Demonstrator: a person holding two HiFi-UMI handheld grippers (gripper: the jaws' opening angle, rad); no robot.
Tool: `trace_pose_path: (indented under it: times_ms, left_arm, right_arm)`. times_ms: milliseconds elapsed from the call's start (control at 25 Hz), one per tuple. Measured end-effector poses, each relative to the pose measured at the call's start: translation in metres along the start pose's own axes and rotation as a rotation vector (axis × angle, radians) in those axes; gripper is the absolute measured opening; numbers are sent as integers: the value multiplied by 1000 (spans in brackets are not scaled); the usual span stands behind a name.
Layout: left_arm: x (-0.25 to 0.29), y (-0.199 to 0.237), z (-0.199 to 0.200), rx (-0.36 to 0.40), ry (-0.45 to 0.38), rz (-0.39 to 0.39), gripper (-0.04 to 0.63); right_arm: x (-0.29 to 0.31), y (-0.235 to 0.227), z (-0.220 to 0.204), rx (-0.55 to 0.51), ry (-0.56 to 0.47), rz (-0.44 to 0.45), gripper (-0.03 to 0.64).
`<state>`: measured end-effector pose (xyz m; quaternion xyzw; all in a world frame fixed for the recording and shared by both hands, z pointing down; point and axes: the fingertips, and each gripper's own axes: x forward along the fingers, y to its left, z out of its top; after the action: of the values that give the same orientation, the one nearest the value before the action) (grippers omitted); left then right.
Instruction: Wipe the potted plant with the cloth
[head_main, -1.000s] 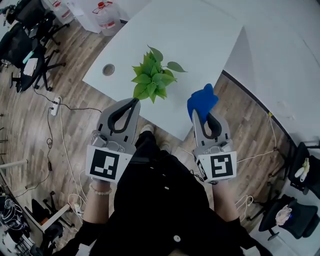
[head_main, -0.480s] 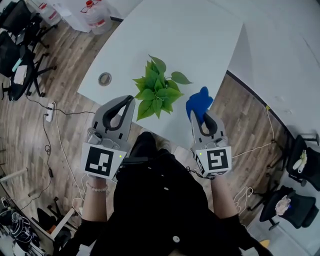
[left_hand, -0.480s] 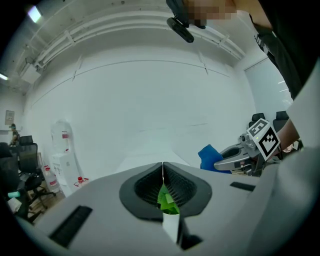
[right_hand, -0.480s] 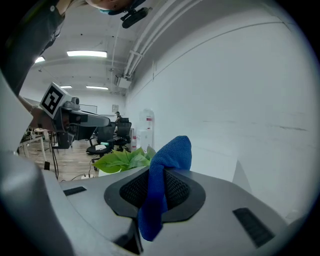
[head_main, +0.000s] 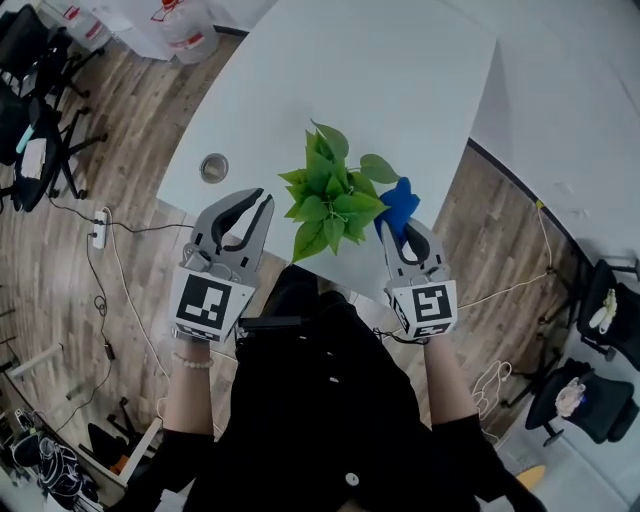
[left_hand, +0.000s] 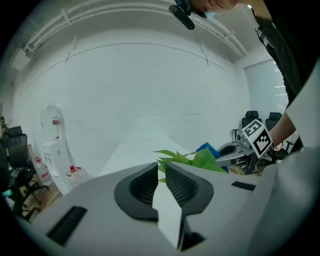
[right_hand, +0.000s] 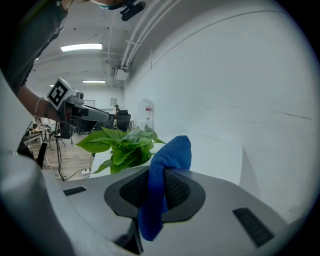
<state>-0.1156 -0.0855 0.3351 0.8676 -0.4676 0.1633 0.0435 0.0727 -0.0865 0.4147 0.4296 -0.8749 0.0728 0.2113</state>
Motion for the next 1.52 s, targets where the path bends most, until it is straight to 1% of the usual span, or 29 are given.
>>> trace_pose_path:
  times_ms: [120, 240, 320, 480, 560, 640, 800, 920, 1000, 1160, 1320, 1400, 1520]
  left_arm:
    - [12, -3, -17, 23, 15, -83, 97]
    - [24, -12, -37, 66, 62, -168, 163]
    - [32, -14, -52, 87, 98, -201, 197]
    - [43, -15, -81, 91, 164, -252, 266]
    - [48, -19, -94, 104, 198, -291, 290]
    - [53, -24, -101, 98, 216, -332, 308]
    - [63, -35, -108, 65, 227, -394, 326]
    - [70, -45, -111, 86, 234, -431, 328]
    - [74, -50, -111, 87, 234, -449, 328]
    - [79, -59, -122, 56, 247, -458, 328]
    - [87, -65, -120, 68, 234, -453, 325]
    - [88, -65, -118, 68, 224, -448, 325]
    - [92, -67, -105, 81, 195, -446, 325]
  right_arm:
    - [11, 0, -8, -1, 19, 4, 84]
    - [19, -1, -14, 2, 28, 6, 84]
    - [25, -2, -18, 0, 34, 12, 84]
    - [37, -2, -26, -15, 61, 32, 84]
    - [41, -1, -28, -25, 71, 45, 84]
    - [46, 0, -27, -30, 74, 56, 84]
    - [56, 1, -23, -27, 64, 76, 84]
    - [62, 2, -24, -33, 60, 99, 84]
    - [65, 2, -25, -41, 64, 110, 84]
    - [68, 4, -25, -46, 69, 136, 84]
    - [69, 10, -25, -53, 70, 167, 84]
    - [70, 12, -26, -46, 67, 167, 84]
    - [67, 12, -28, -36, 67, 163, 84]
